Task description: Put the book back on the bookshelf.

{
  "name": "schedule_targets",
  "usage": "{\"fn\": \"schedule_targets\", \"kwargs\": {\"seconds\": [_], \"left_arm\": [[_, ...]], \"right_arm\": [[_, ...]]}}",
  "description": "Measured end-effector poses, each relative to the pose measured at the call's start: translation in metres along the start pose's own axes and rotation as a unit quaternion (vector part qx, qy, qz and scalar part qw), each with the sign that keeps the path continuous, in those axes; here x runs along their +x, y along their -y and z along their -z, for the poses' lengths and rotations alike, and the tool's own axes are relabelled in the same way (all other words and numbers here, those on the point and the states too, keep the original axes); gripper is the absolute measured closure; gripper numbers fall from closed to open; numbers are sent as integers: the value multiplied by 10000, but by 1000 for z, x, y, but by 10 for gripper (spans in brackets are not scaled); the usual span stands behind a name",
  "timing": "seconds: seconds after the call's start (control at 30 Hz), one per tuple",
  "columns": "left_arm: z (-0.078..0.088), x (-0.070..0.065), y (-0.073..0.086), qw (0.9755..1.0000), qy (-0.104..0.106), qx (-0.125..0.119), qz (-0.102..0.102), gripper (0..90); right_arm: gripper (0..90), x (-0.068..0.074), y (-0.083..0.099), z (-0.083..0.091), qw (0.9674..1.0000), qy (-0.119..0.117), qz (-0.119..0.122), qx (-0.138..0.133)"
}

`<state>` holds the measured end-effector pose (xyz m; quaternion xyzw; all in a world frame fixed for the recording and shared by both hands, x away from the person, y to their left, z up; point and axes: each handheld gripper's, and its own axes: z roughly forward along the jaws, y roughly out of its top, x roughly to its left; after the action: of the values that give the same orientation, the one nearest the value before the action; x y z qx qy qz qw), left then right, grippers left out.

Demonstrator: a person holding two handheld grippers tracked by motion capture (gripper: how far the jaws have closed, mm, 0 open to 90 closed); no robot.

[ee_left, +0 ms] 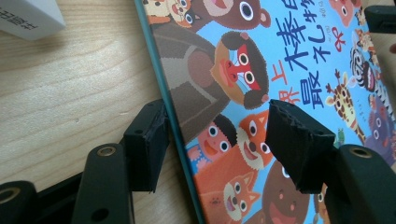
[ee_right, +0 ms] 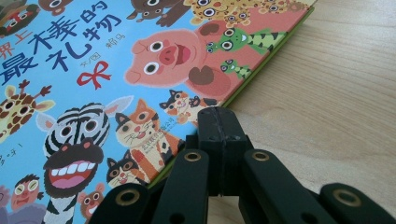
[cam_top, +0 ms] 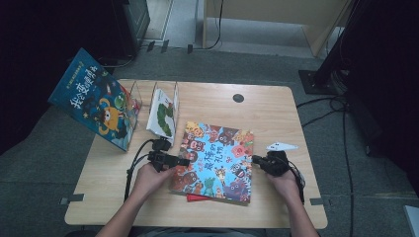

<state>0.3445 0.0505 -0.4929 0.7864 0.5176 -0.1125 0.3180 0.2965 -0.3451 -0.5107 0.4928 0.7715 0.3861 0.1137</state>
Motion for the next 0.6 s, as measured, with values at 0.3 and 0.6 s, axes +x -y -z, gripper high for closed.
{"fn": "schedule_targets", "kwargs": {"seconds": [0.3, 0.6], "left_arm": [[-3, -9, -9, 9991, -316, 273, 5, 385], [7, -11, -12, 9995, -115, 229, 190, 437]], "right_arm": [[900, -1, 1, -1, 10000, -50, -76, -24], [900, -3, 2, -3, 9999, -67, -75, 17]]}}
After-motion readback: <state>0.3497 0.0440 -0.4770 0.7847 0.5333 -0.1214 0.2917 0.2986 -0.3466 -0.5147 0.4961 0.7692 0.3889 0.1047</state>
